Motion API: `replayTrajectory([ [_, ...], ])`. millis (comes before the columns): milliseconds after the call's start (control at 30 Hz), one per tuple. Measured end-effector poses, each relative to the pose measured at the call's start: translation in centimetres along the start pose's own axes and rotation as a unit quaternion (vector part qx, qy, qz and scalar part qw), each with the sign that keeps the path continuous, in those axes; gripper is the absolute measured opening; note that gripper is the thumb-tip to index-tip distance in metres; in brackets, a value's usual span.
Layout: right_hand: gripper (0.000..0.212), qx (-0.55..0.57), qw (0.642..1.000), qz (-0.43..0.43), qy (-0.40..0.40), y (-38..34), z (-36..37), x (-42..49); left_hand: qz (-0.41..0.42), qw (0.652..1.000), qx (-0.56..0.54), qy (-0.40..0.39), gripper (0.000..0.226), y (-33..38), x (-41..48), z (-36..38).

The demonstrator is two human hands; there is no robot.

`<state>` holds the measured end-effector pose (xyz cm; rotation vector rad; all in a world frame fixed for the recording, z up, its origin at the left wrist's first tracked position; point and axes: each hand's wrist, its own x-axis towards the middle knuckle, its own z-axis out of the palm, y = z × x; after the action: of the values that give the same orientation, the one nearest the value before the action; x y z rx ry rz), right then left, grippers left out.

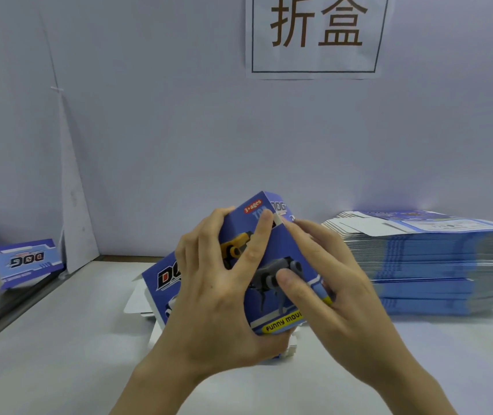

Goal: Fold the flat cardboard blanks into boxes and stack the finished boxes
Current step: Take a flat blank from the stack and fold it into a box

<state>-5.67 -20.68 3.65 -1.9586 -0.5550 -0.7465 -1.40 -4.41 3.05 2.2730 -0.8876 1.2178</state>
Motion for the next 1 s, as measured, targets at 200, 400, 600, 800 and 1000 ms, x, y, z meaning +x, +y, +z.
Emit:
replayTrajectory([
  [200, 0.064, 0.044, 0.999, 0.008, 0.023, 0.6, 0.1, -0.1, -0.024, 0.999, -0.007, 0.041, 0.102, 0.1, 0.4, 0.0],
  [400, 0.064, 0.09, 0.995, 0.025, 0.031, 0.6, 0.4, 0.1, -0.093, 0.991, -0.062, 0.074, 0.104, 0.2, 0.4, 0.1],
  [600, 0.054, 0.095, 0.994, 0.026, 0.051, 0.4, 1.0, 0.0, -0.098, 0.992, -0.041, 0.072, 0.106, 0.4, 0.3, 0.3],
  [800, 0.093, 0.286, 0.944, 0.152, 0.067, 1.3, 0.7, 0.6, -0.07, 0.994, -0.07, 0.05, 0.107, 0.1, 0.3, 0.4],
  [1000, 0.06, 0.379, 0.881, 0.138, 0.249, 2.2, -1.1, 1.3, -0.279, 0.953, -0.095, 0.069, 0.091, -1.8, 0.7, 0.4],
])
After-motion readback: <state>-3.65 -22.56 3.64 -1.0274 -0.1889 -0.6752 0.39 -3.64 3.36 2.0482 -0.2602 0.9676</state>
